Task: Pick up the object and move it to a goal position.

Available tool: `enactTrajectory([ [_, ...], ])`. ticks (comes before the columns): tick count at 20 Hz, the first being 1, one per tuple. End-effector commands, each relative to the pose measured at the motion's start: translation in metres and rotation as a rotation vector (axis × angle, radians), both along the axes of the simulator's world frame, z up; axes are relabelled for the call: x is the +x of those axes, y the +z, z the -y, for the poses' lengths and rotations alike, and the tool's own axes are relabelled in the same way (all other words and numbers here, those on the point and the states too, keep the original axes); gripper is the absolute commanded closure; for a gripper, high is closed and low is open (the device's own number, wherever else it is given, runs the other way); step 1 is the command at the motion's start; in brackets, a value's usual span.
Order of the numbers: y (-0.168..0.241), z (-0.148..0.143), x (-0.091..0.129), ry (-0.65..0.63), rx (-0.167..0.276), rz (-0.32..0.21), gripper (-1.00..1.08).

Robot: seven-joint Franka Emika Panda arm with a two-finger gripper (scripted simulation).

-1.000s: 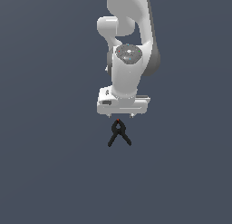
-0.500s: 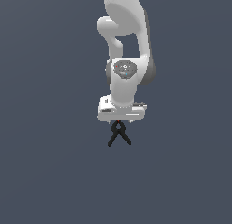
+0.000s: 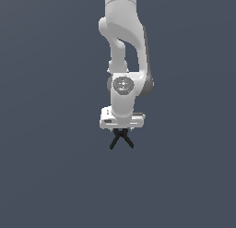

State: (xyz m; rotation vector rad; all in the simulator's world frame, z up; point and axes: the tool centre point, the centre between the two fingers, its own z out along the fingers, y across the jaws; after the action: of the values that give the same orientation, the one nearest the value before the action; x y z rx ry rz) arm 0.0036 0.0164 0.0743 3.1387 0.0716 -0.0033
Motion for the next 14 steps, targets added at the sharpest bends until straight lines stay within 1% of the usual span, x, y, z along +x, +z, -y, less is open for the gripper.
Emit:
enactTrajectory([
  [1,-0.005,0.000,0.000,0.001,0.002,0.002,-0.92],
  [7,-0.009,0.000,0.000,0.000,0.001,0.000,-0.92],
  [14,-0.041,0.000,-0.001,0.001,0.002,0.001,-0.92],
])
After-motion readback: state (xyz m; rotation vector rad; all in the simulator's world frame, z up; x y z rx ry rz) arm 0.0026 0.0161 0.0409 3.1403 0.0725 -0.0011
